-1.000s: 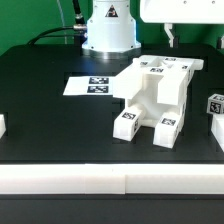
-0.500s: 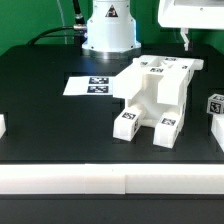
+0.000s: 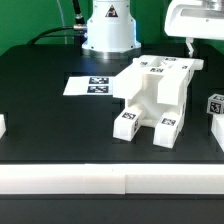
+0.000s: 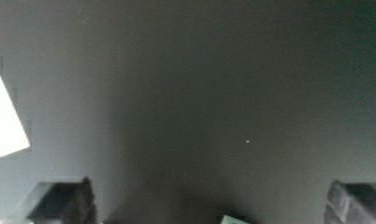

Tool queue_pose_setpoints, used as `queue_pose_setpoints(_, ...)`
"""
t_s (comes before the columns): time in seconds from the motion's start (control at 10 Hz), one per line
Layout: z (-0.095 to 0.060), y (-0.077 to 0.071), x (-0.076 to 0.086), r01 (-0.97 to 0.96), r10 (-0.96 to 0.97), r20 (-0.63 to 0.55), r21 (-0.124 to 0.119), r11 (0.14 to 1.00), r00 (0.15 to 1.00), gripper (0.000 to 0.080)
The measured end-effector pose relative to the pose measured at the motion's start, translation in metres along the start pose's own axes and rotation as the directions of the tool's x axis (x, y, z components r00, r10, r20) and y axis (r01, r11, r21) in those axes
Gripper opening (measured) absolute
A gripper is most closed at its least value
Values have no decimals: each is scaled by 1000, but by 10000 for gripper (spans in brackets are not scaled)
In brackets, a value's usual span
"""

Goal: Assemble chair

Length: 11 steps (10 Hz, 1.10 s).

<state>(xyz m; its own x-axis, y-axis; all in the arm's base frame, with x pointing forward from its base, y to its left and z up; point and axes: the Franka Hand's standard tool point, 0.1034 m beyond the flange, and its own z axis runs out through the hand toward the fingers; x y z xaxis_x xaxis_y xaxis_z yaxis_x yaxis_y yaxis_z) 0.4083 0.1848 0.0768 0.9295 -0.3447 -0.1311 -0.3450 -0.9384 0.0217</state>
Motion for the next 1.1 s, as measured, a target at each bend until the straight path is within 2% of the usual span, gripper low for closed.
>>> queue_pose_setpoints(0.2,4,3,1,9,-9,4,-6,1000,1000,648)
queue_pose_setpoints(0.6,7,30,17,76,-76,5,-9,997,997,648)
queue_pose_setpoints(1.0,-6,46,58,134,-133,-20,6,991,991,648)
queue_pose_setpoints(1.1,-12,53,76,159,-159,-35,11,987,987,648)
